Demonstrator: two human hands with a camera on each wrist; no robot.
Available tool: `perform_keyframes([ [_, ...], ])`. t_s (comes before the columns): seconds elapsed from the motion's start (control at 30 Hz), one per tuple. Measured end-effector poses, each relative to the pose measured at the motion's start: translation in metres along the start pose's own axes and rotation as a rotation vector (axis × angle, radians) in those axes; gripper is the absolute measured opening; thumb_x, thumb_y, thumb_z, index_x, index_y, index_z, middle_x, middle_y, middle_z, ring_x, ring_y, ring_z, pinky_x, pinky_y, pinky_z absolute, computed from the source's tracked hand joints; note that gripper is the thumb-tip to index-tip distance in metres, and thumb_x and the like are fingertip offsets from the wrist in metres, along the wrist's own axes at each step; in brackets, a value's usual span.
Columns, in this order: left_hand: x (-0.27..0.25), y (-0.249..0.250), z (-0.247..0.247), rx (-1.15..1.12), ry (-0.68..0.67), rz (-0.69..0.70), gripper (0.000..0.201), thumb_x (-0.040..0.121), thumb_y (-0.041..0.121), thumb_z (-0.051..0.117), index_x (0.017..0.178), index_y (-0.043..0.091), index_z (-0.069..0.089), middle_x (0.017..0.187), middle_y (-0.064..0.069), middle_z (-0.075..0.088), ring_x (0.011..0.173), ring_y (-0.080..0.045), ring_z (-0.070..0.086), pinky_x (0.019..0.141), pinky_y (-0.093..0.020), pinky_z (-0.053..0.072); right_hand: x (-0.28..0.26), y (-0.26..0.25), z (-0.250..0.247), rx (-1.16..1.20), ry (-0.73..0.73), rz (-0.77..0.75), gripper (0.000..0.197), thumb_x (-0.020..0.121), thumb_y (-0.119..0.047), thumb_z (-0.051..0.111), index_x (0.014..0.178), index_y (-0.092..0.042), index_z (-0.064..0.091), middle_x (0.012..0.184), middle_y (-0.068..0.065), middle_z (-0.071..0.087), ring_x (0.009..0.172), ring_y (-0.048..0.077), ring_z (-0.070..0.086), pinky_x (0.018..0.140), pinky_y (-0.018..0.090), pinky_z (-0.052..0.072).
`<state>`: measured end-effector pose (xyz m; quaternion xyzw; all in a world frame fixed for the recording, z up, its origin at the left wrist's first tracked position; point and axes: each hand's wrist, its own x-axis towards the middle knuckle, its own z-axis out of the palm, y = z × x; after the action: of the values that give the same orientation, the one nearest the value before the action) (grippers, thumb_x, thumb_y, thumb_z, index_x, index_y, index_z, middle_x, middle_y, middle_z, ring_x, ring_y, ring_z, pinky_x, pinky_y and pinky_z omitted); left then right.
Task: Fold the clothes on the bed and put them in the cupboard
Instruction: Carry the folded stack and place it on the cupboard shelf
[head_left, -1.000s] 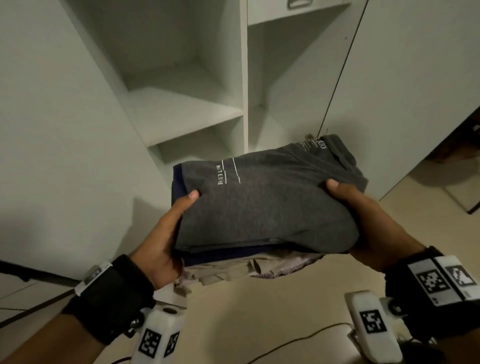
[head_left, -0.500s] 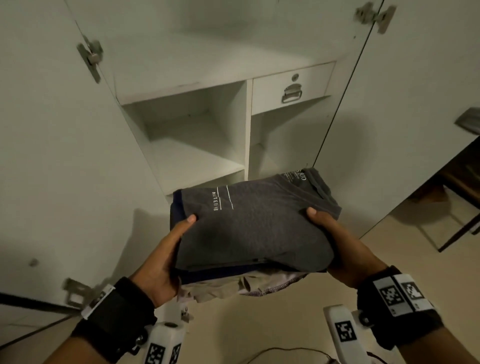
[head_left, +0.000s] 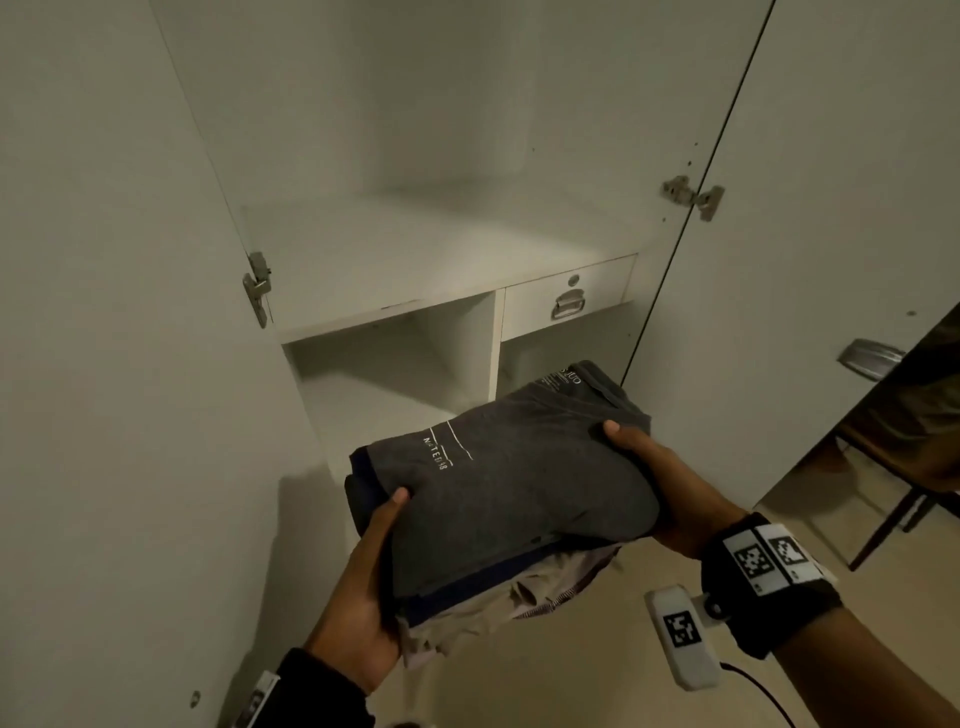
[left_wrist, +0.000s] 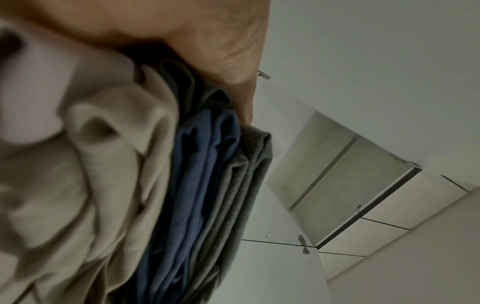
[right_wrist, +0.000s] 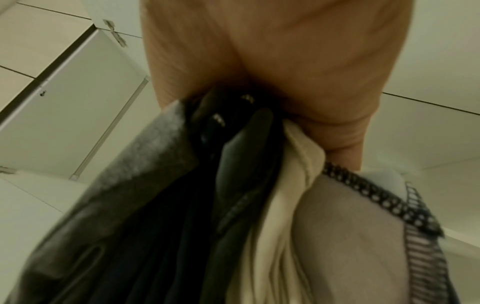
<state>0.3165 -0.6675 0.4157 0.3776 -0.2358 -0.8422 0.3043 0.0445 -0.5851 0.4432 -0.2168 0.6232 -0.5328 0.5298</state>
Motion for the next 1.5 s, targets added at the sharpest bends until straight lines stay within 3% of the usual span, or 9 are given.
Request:
perform_keyframes([
  [0.13, 0.021, 0.002, 0.013, -0.024, 0.038, 0.031, 0.04, 0.085, 0.048, 0.06, 0.117, 0.024, 0.066, 0.106, -0.01, 0.075, 0.09, -0.032, 0.074, 0.076, -0.041, 0.055, 0.03, -0.023, -0.007, -0.004, -0.029, -0.025, 0.08, 0.07, -0.063, 0.078, 0.131, -0.017, 0.058, 0.119, 0.012, 0.072, 0.109, 0.032, 0.069, 0.094, 0.045, 0.054],
  [0.33, 0.076, 0.017, 0.057, -0.073, 0.038, 0.109, 0.036, 0.089, 0.045, 0.058, 0.116, 0.023, 0.068, 0.109, -0.008, 0.075, 0.09, -0.027, 0.074, 0.072, -0.038, 0.058, 0.097, -0.078, -0.031, -0.052, -0.101, -0.049, 0.059, 0.085, -0.052, 0.065, 0.131, -0.016, 0.059, 0.116, 0.01, 0.073, 0.105, 0.029, 0.071, 0.085, 0.04, 0.056],
  [0.4, 0.097, 0.023, 0.078, -0.063, 0.059, 0.134, 0.035, 0.092, 0.046, 0.055, 0.114, 0.022, 0.069, 0.104, -0.008, 0.076, 0.084, -0.024, 0.075, 0.066, -0.034, 0.058, 0.119, -0.101, -0.044, -0.084, -0.132, -0.053, 0.056, 0.085, -0.051, 0.06, 0.129, -0.017, 0.06, 0.116, 0.01, 0.074, 0.105, 0.029, 0.071, 0.086, 0.039, 0.056],
  [0.57, 0.155, 0.031, 0.134, -0.084, 0.091, 0.184, 0.048, 0.088, 0.05, 0.058, 0.124, 0.02, 0.066, 0.111, -0.009, 0.074, 0.1, -0.031, 0.071, 0.084, -0.042, 0.05, 0.174, -0.165, -0.086, -0.143, -0.221, -0.073, 0.048, 0.086, -0.047, 0.058, 0.125, -0.02, 0.061, 0.111, 0.003, 0.076, 0.101, 0.021, 0.073, 0.083, 0.031, 0.058],
  [0.77, 0.199, 0.036, 0.195, -0.177, 0.077, 0.248, 0.048, 0.088, 0.048, 0.059, 0.128, 0.022, 0.066, 0.12, -0.01, 0.071, 0.112, -0.03, 0.066, 0.096, -0.044, 0.048, 0.228, -0.234, -0.114, -0.25, -0.291, -0.137, 0.05, 0.087, -0.045, 0.06, 0.13, -0.019, 0.059, 0.118, 0.004, 0.073, 0.109, 0.022, 0.07, 0.094, 0.034, 0.055],
  [0.97, 0.239, 0.066, 0.221, -0.15, 0.056, 0.309, 0.049, 0.083, 0.053, 0.066, 0.125, 0.027, 0.068, 0.121, -0.011, 0.07, 0.109, -0.035, 0.068, 0.101, -0.05, 0.047, 0.272, -0.275, -0.122, -0.263, -0.31, -0.187, 0.036, 0.096, -0.041, 0.056, 0.124, -0.019, 0.064, 0.117, 0.004, 0.074, 0.11, 0.022, 0.069, 0.102, 0.038, 0.051],
  [1.13, 0.277, 0.107, 0.251, -0.107, 0.036, 0.392, 0.045, 0.088, 0.051, 0.062, 0.126, 0.028, 0.067, 0.119, -0.01, 0.071, 0.106, -0.03, 0.07, 0.095, -0.045, 0.05, 0.319, -0.314, -0.121, -0.244, -0.294, -0.247, 0.04, 0.094, -0.046, 0.059, 0.125, -0.021, 0.062, 0.113, 0.002, 0.075, 0.106, 0.02, 0.071, 0.095, 0.035, 0.054],
  [1.3, 0.324, 0.147, 0.275, -0.078, 0.008, 0.369, 0.05, 0.086, 0.054, 0.065, 0.127, 0.025, 0.067, 0.121, -0.011, 0.07, 0.111, -0.031, 0.067, 0.094, -0.045, 0.052, 0.377, -0.347, -0.119, -0.174, -0.255, -0.296, 0.05, 0.091, -0.047, 0.064, 0.13, -0.016, 0.061, 0.12, 0.008, 0.072, 0.113, 0.025, 0.068, 0.105, 0.04, 0.049],
  [1.5, 0.376, 0.156, 0.3, -0.108, -0.039, 0.3, 0.051, 0.093, 0.055, 0.056, 0.13, 0.02, 0.064, 0.121, -0.013, 0.07, 0.11, -0.03, 0.067, 0.09, -0.041, 0.053, 0.449, -0.353, -0.117, -0.115, -0.119, -0.326, 0.055, 0.082, -0.04, 0.079, 0.125, -0.009, 0.066, 0.113, 0.011, 0.074, 0.103, 0.028, 0.071, 0.089, 0.035, 0.057],
])
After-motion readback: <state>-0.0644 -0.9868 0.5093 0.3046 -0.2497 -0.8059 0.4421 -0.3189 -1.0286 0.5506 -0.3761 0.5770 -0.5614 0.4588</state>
